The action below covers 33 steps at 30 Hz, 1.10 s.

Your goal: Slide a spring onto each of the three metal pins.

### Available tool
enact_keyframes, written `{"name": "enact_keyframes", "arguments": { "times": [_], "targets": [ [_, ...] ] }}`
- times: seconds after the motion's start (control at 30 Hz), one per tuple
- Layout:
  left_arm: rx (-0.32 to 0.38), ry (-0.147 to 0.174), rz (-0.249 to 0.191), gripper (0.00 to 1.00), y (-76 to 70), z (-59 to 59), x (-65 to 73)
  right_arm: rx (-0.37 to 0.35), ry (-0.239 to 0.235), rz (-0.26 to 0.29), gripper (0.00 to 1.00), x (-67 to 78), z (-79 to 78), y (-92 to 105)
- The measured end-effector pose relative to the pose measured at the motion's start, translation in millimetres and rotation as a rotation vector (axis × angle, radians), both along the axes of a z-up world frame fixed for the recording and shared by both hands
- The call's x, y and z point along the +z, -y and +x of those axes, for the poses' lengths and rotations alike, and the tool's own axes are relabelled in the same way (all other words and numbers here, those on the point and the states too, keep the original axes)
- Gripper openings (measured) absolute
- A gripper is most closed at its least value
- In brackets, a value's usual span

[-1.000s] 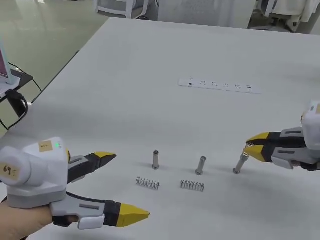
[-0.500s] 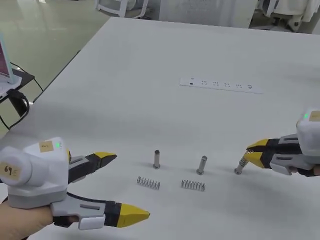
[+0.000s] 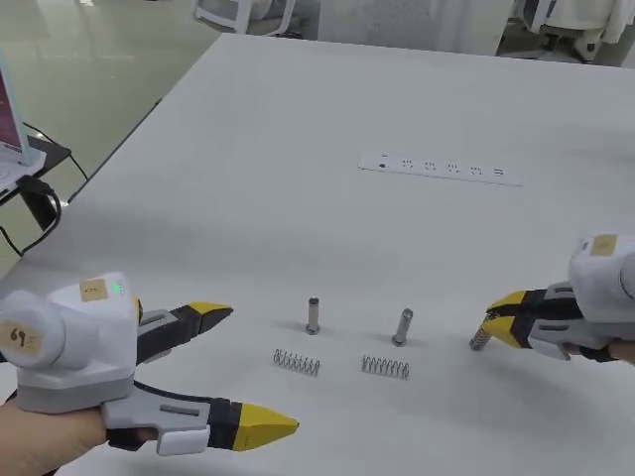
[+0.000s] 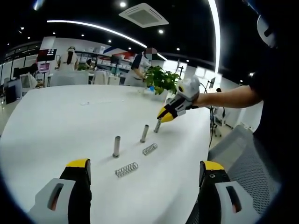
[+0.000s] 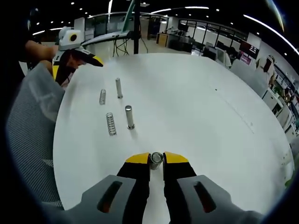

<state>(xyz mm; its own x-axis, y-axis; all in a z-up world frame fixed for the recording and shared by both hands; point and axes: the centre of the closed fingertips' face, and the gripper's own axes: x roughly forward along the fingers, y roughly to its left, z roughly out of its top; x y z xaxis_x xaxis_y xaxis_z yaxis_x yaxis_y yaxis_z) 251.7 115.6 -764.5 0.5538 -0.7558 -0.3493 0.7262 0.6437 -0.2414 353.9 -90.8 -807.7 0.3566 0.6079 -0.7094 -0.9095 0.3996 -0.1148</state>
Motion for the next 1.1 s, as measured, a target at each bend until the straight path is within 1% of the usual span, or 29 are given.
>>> {"name": "enact_keyframes", "arguments": {
  "times": [0.2,0.27,0.47,0.5,0.53,0.57,0.6,0.63,0.7,0.77,0.83,1.0,1.1],
  "targets": [
    [0.001,0.005,0.000,0.93,-0.2,0.9,1.2,0.000,-0.002,-0.021,0.08,-5.0,-1.9,1.1],
    [0.000,0.003,-0.001,0.93,0.0,0.6,1.0,0.007,0.006,-0.017,0.08,-4.2,-1.7,0.2],
    [-0.003,0.002,0.001,0.93,0.4,-0.3,-0.1,0.003,0.001,-0.012,0.09,-3.2,-1.5,-1.0],
    [-0.002,0.002,0.000,0.93,0.3,-0.1,0.1,0.002,-0.001,-0.008,0.11,-2.8,-1.4,-1.4],
    [-0.002,0.003,-0.001,0.93,0.0,0.1,0.1,-0.001,-0.001,0.005,0.13,-1.5,-1.2,-2.8],
    [-0.002,0.004,0.000,0.93,-0.4,0.4,0.2,-0.006,0.001,0.006,0.17,-1.0,-0.6,-2.9],
    [0.001,0.005,0.000,0.93,-0.9,0.8,0.6,-0.009,0.016,0.002,0.20,-0.1,1.4,-2.4],
    [0.002,0.006,-0.002,0.93,-1.3,1.1,1.3,-0.009,0.024,0.005,0.21,0.8,2.6,-2.5],
    [0.006,0.010,-0.005,0.93,-2.2,1.9,3.0,-0.016,0.016,0.015,0.21,2.5,1.9,-2.8],
    [0.007,0.012,-0.006,0.93,-2.9,2.5,4.3,-0.020,0.013,0.026,0.23,4.7,0.6,-3.6],
    [0.008,0.015,-0.005,0.93,-3.5,2.9,5.3,-0.019,0.021,0.034,0.26,5.2,0.4,-3.1],
    [0.007,0.020,-0.005,0.94,-4.0,3.0,7.9,-0.026,0.026,0.055,0.28,9.6,-0.9,-0.4],
    [0.005,0.019,-0.004,0.94,-4.0,3.0,8.8,-0.030,0.012,0.068,0.29,12.3,-5.4,-0.7]
  ]
}}
